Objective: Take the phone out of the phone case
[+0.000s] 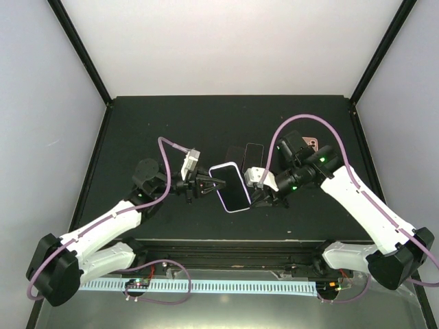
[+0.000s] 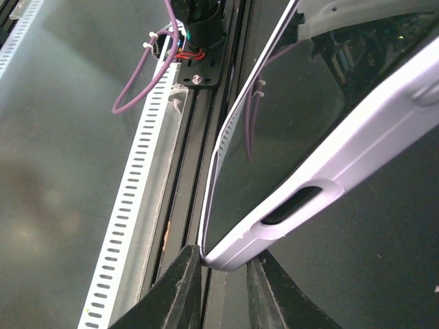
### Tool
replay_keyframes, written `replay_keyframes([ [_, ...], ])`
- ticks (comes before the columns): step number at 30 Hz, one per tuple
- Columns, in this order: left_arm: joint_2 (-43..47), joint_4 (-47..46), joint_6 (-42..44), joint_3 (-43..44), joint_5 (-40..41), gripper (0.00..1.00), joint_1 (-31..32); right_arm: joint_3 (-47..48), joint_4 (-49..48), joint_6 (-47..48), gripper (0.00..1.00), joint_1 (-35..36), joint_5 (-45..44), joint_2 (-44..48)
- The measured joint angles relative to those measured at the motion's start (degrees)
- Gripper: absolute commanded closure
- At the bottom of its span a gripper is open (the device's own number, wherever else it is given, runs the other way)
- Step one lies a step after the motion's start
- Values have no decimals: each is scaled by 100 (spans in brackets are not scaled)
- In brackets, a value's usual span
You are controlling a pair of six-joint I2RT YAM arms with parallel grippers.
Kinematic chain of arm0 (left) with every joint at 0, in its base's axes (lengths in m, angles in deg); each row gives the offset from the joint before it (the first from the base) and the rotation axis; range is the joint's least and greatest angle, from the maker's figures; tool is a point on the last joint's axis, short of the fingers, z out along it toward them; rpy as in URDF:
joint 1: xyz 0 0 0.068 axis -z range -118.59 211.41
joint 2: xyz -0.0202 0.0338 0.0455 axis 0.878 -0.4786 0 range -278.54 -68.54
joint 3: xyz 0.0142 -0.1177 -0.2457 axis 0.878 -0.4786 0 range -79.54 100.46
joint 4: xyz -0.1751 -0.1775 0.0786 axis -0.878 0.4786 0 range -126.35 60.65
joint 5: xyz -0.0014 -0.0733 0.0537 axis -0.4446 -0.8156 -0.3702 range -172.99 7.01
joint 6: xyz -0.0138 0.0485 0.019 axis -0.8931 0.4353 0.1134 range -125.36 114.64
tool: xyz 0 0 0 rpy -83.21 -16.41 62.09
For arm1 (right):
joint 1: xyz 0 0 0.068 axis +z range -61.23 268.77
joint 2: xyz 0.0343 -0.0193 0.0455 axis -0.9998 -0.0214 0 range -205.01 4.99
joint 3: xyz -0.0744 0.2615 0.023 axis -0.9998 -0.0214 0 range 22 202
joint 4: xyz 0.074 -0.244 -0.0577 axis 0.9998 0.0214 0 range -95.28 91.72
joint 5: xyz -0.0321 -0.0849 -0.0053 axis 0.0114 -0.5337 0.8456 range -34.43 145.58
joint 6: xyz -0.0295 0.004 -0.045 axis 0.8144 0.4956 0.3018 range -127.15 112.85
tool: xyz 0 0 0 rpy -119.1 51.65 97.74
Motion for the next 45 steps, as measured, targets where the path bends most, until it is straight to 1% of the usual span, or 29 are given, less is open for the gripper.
replay_keyframes([
  [7, -210, -157, -398, 76, -210, 98, 39, 24, 133, 238, 81, 142, -179, 7],
  [10, -363, -326, -730, 76, -299, 98, 87, 24, 170, 352, 83, 243, -369, 22],
  [12, -420, -409, -879, 76, -315, 98, 129, 24, 221, 435, 87, 264, -450, 37],
  [16, -433, -555, -1182, 81, -345, 98, 232, 15, 247, 568, 89, 295, -577, 90],
  [21, -334, -581, -1541, 85, -341, 99, 271, -284, -149, 457, 95, 317, -540, 437],
  [23, -197, -531, -1565, 85, -317, 98, 278, -446, -448, 267, 95, 323, -466, 640],
  [28, 164, -417, -1556, 85, -109, 98, 278, -896, -1381, -629, 78, 256, -214, 1215],
  [31, 299, -326, -1506, 81, 133, 98, 256, -938, -1738, -1250, 66, 149, -109, 1281],
  [36, 420, -323, -1414, 76, 385, 98, 251, -940, -2116, -2103, 61, 57, -133, 1040],
  [39, 439, -280, -1322, 68, 535, 98, 247, -940, -2273, -2481, 55, -22, -98, 857],
  [42, 439, -225, -1239, 17, 717, 98, 247, -901, -2514, -2844, 46, -122, 133, 669],
  [45, 490, -286, -1209, -24, 868, 98, 245, -835, -2632, -3126, 42, -225, 267, 516],
])
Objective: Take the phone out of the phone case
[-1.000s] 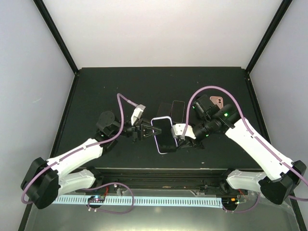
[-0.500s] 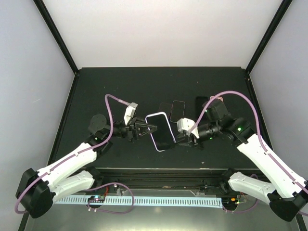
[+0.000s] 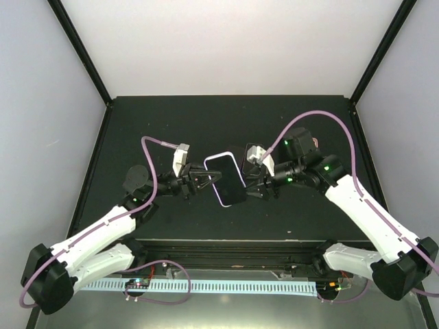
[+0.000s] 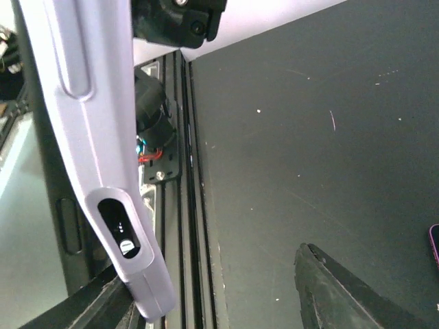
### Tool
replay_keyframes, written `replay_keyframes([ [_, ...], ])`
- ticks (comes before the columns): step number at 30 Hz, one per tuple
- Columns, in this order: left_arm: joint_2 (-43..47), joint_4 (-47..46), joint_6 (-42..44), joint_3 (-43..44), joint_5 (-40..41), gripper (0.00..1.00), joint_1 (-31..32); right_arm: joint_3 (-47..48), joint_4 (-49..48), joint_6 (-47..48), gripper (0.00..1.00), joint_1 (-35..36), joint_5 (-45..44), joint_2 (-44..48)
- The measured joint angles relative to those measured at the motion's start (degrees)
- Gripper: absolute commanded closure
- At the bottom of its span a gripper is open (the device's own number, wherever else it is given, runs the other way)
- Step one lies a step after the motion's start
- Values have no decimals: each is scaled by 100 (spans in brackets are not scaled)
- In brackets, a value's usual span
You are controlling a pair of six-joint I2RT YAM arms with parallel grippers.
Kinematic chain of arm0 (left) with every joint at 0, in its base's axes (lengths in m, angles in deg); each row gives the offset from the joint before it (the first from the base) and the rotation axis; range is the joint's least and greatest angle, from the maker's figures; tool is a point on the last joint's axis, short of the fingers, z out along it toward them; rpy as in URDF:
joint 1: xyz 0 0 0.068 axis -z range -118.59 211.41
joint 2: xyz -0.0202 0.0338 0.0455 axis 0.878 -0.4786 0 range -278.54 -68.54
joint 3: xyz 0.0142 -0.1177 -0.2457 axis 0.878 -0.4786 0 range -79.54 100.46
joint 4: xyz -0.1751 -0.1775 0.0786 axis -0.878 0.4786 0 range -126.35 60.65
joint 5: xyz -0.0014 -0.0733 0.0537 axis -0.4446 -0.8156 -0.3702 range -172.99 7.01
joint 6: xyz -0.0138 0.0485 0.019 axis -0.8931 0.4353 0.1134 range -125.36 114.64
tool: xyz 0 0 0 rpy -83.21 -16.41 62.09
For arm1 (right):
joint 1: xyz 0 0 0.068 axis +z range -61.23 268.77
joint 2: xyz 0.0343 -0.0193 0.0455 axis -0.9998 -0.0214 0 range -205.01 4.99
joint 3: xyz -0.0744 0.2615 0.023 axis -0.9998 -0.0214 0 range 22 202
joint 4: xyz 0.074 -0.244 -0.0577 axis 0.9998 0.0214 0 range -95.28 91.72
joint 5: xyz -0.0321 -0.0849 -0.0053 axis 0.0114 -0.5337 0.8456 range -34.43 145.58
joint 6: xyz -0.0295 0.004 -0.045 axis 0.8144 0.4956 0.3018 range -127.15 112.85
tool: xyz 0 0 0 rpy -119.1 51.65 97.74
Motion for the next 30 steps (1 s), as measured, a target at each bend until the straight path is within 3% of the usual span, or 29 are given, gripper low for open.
replay_keyframes([
  [6, 138, -9, 179, -22, 376, 99, 0, 186, -262, -498, 34, -247, 387, -190],
  [18, 164, -258, 315, -70, 603, 98, 24, 361, -1349, -1482, 29, -345, 1215, -529],
  [22, 125, -254, 326, -70, 638, 99, 46, 361, -1530, -1606, 40, -372, 1460, -632],
  [24, 129, -153, 382, -59, 721, 98, 46, 361, -1580, -1650, 55, -376, 1515, -651],
  [30, 114, 752, 671, 245, 1276, 98, 79, 278, -1757, -2046, 84, -557, 1499, -654],
])
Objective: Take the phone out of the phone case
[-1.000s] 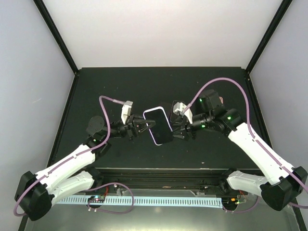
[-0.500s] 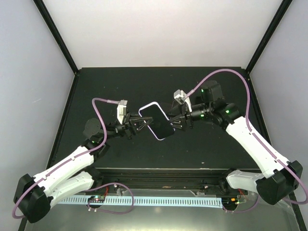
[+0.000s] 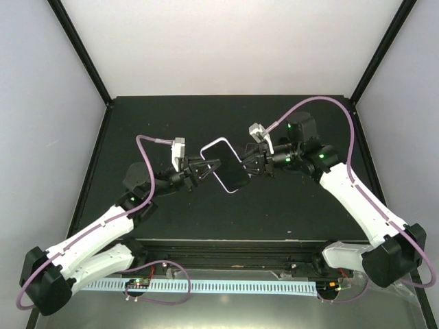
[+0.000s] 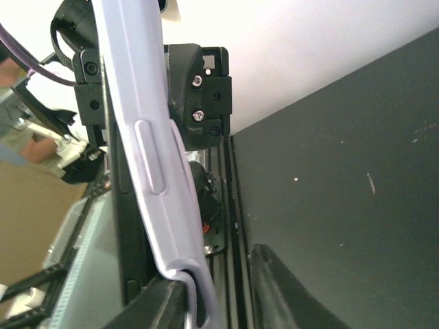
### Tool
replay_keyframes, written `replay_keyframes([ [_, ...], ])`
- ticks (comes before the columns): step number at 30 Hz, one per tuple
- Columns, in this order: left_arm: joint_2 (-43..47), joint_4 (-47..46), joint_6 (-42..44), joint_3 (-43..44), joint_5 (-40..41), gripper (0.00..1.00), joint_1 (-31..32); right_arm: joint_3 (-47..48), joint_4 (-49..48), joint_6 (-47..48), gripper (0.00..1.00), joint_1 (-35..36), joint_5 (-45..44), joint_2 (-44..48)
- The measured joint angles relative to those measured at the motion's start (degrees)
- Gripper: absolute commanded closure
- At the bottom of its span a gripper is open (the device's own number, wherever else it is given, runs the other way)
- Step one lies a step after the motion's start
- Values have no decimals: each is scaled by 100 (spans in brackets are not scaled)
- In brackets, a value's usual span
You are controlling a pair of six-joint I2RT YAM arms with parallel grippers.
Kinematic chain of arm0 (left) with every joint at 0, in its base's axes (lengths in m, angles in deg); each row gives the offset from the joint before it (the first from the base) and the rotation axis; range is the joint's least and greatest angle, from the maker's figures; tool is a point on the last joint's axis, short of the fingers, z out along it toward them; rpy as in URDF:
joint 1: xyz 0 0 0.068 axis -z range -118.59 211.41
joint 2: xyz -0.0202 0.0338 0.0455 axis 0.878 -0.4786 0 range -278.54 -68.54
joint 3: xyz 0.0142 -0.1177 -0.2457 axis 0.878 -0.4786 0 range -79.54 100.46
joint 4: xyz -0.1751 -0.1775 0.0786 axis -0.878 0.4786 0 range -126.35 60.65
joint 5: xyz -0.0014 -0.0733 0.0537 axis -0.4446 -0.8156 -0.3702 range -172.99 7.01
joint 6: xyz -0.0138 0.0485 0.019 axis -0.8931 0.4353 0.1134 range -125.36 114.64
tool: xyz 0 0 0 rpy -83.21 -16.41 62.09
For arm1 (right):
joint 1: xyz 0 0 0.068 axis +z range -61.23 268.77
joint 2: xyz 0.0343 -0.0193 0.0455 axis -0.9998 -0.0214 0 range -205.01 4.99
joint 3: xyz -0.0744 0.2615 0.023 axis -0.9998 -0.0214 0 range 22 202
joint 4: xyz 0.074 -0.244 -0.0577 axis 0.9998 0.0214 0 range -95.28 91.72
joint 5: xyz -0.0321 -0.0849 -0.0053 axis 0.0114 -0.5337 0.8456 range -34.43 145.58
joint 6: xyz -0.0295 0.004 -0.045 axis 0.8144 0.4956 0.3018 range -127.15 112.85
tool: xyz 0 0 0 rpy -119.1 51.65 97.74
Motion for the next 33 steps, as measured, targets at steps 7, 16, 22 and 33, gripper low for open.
replay_keyframes([
  [7, -476, 199, -79, 63, 42, 53, -81, -304, 264, 125, 99, -271, 216, -131],
  [16, -741, 1401, 267, 22, 835, 19, -216, -907, 227, -557, 99, -859, -1322, 455],
  [22, -46, 1703, 621, -85, 1928, 21, 22, -907, 826, -1384, 99, -1069, -3077, 538],
  [33, -1215, 2197, 1622, 334, 3342, 32, 1707, -1711, 1486, -2367, 99, -1309, -4044, 682],
])
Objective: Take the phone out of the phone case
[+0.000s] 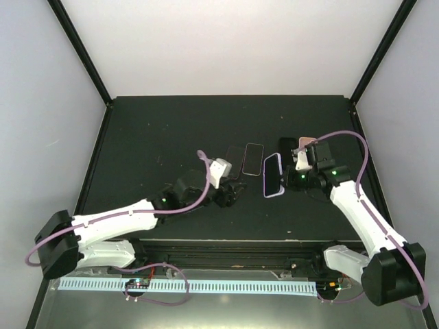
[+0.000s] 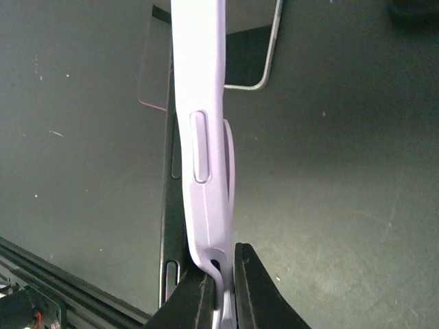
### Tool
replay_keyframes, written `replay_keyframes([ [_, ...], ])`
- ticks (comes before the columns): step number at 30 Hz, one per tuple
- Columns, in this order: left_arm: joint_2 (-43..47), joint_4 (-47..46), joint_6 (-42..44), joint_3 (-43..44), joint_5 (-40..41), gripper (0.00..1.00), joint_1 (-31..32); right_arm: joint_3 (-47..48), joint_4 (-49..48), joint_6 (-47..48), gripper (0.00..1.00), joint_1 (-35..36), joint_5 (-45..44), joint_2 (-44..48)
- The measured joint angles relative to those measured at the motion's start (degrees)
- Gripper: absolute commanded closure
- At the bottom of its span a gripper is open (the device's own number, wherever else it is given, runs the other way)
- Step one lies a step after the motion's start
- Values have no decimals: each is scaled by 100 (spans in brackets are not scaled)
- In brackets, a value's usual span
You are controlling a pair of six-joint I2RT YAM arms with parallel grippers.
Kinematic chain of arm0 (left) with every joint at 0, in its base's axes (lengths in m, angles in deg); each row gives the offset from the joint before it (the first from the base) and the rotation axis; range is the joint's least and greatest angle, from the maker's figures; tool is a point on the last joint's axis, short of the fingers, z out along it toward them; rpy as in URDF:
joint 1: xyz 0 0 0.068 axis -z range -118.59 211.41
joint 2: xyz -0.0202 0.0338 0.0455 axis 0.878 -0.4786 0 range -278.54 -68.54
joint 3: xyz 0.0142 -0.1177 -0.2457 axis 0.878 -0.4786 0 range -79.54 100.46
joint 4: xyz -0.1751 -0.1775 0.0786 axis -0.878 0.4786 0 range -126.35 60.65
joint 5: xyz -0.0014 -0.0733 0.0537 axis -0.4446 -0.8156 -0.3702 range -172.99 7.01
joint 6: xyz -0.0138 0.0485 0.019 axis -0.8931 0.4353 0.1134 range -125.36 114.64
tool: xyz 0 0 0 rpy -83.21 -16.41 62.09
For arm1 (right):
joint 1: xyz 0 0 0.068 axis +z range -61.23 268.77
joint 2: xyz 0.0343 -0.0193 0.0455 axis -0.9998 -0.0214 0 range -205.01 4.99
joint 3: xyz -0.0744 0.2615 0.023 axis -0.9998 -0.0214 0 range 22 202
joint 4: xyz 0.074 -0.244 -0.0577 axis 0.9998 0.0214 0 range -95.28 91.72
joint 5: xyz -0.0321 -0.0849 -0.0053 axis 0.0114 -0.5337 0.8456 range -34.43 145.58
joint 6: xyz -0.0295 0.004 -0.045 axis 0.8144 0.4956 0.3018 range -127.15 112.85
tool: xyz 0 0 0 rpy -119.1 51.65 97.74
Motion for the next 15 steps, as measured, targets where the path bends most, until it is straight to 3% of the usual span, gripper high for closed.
replay_keyframes([
  [7, -1016, 155, 479, 809, 739, 27, 824, -557, -332, -330, 99, 0, -105, 175],
  [15, -2190, 286, 874, 1207, 800, 27, 929, -927, -1314, -501, 99, -7, -59, -511],
])
